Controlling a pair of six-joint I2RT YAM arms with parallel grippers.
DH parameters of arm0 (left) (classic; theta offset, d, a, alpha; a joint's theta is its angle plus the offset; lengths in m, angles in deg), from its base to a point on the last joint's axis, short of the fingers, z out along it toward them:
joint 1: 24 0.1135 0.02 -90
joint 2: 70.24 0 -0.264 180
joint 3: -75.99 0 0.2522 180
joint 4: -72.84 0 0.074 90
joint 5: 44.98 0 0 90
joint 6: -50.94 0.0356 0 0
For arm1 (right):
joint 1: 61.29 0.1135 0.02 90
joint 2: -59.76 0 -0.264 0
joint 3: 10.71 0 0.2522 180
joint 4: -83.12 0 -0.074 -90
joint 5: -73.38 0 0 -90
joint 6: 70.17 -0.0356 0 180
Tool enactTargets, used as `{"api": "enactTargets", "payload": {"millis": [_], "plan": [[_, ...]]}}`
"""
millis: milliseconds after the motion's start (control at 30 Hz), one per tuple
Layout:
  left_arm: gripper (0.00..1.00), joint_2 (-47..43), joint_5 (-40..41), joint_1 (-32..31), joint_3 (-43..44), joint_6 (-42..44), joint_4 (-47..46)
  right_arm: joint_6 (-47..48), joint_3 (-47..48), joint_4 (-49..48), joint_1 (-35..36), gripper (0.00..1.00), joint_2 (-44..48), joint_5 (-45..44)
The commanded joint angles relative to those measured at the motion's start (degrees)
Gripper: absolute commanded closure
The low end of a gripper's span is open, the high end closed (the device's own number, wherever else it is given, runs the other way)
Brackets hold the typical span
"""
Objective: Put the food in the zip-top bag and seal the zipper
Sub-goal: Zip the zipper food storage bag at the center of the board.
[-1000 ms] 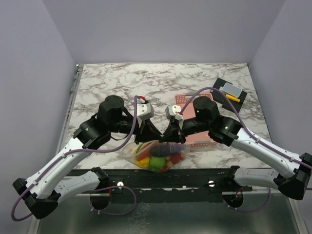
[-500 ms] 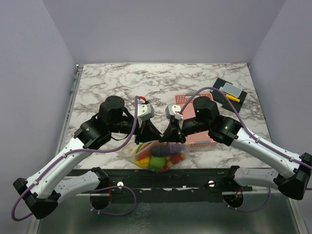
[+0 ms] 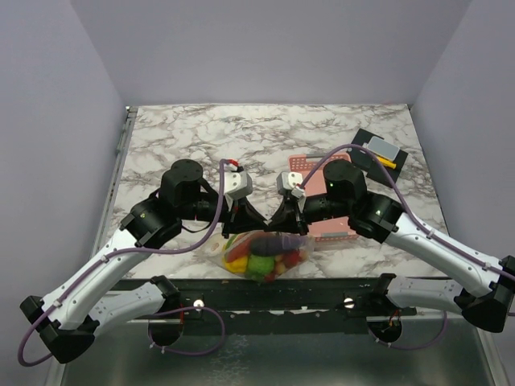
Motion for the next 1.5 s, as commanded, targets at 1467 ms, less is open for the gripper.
{"api": "enactTargets", "payload": {"millis": [1467], "plan": [[1.00,-11.3,19.5,-0.2,-0.9,-3.3,13.8,2.7,0.4,-11.9,0.2,0.99,13.2,-48.9]]}}
